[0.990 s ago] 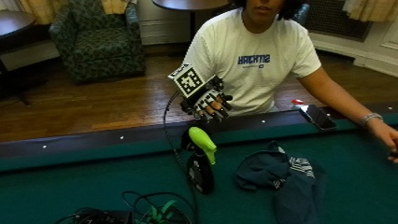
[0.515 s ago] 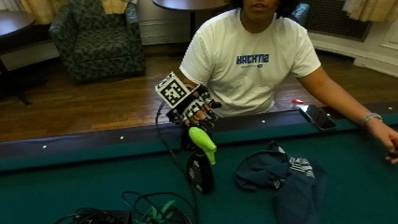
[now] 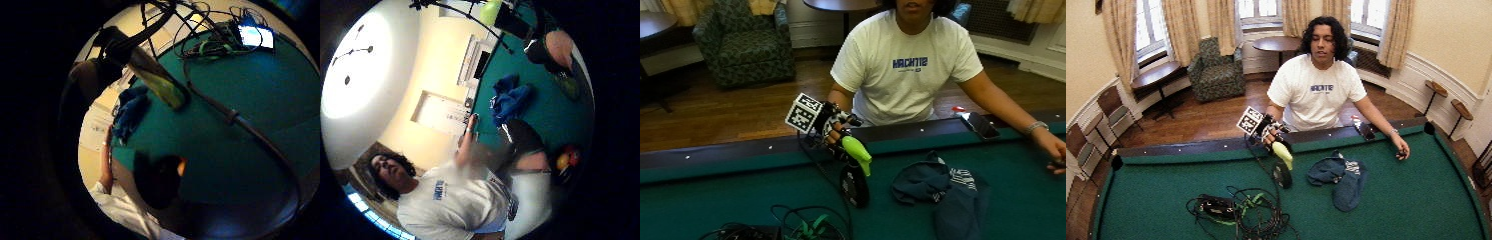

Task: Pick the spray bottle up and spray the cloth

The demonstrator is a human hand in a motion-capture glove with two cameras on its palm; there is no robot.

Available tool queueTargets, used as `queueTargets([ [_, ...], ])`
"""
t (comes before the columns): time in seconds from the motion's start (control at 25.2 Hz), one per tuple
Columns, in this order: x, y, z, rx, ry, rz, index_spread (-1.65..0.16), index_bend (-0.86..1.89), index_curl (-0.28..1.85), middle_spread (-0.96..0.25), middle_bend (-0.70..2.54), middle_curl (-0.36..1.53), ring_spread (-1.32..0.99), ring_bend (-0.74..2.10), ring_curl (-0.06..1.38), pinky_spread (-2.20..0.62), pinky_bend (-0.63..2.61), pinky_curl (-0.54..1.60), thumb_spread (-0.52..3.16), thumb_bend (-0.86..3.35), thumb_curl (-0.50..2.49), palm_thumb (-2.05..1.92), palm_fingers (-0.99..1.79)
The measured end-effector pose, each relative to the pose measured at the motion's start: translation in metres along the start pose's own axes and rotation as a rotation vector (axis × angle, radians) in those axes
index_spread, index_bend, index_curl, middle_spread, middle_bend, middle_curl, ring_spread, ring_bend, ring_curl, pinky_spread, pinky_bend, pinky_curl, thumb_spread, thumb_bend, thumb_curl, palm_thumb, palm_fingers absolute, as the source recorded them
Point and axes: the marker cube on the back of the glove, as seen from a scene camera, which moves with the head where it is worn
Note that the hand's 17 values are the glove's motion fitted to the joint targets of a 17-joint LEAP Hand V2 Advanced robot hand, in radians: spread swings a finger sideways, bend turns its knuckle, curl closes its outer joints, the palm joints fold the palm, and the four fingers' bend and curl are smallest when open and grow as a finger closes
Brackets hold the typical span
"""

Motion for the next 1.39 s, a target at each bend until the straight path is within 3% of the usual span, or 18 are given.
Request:
queueTargets([
  [0.63, 0.023, -0.085, 0.023, -0.062, -0.381, 0.179, -0.36, 0.12, 0.30, -0.19, 0.28, 0.41, -0.17, 0.40, 0.36, 0.10, 0.17, 0.25, 0.92, -0.02, 0.36, 0.80, 0.89],
  [0.91, 0.023, -0.118, 0.042, -0.141, -0.352, 0.186, -0.36, 0.09, 0.27, -0.21, 0.28, 0.41, -0.18, 0.43, 0.37, 0.10, 0.18, 0.27, 0.88, -0.03, 0.37, 0.82, 0.84],
  [1.39, 0.016, -0.144, 0.068, -0.128, -0.319, 0.164, -0.35, 0.14, 0.25, -0.22, 0.29, 0.41, -0.19, 0.47, 0.38, 0.08, 0.17, 0.28, 0.81, -0.06, 0.35, 0.70, 0.88],
])
